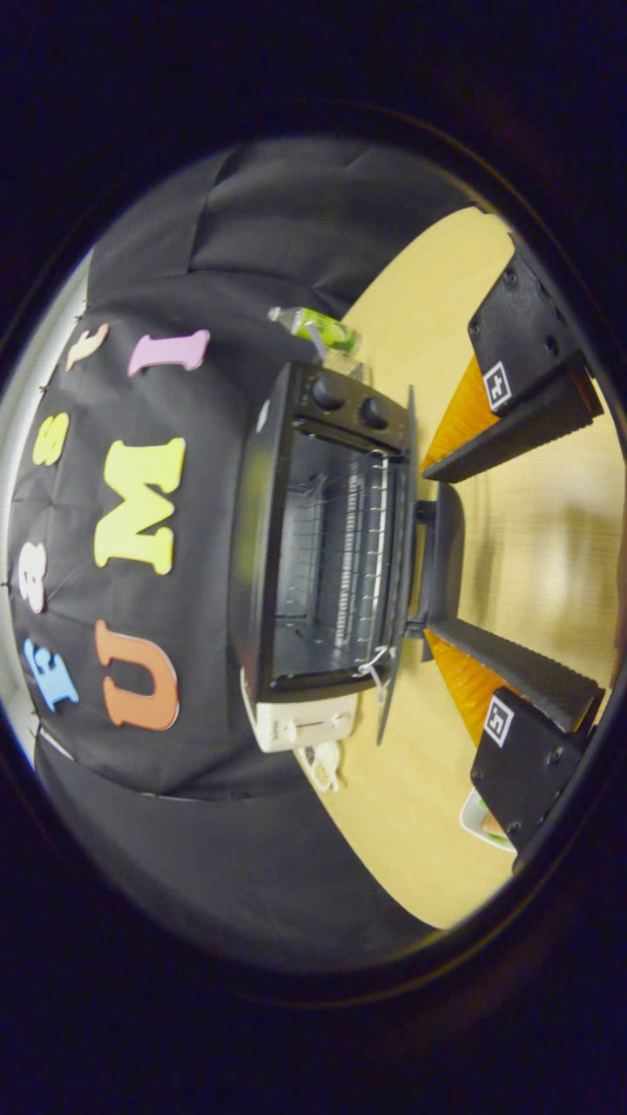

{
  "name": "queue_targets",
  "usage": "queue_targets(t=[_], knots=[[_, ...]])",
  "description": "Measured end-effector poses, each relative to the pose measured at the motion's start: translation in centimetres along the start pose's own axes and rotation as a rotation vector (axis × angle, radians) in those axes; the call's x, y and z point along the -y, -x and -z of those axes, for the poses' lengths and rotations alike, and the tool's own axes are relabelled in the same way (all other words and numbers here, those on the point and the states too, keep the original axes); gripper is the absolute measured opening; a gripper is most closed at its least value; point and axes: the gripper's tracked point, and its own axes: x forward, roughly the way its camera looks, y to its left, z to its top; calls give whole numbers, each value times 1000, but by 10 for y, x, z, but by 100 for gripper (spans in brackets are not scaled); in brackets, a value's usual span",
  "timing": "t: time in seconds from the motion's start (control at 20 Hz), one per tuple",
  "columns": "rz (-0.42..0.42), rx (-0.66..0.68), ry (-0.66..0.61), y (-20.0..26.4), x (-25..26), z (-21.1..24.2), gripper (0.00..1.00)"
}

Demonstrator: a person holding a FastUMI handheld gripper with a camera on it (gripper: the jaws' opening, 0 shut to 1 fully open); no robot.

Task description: Open the toaster oven, put the food inside, and close the toaster oven door.

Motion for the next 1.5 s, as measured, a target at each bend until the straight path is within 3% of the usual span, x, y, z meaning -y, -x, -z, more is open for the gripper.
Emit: queue_targets(t=[0.1,0.3,0.65,0.95,1.1,1.3,1.5], knots=[[42,23,46,-14,2,-3,100],[29,39,16,-22,-4,-6,94],[10,-84,-9,-13,-7,25,95],[-51,-234,-110,-18,-11,70,95],[-63,-232,-120,-15,-6,67,95],[-160,-205,-164,12,-18,43,95],[-317,-205,-286,48,-42,14,94]])
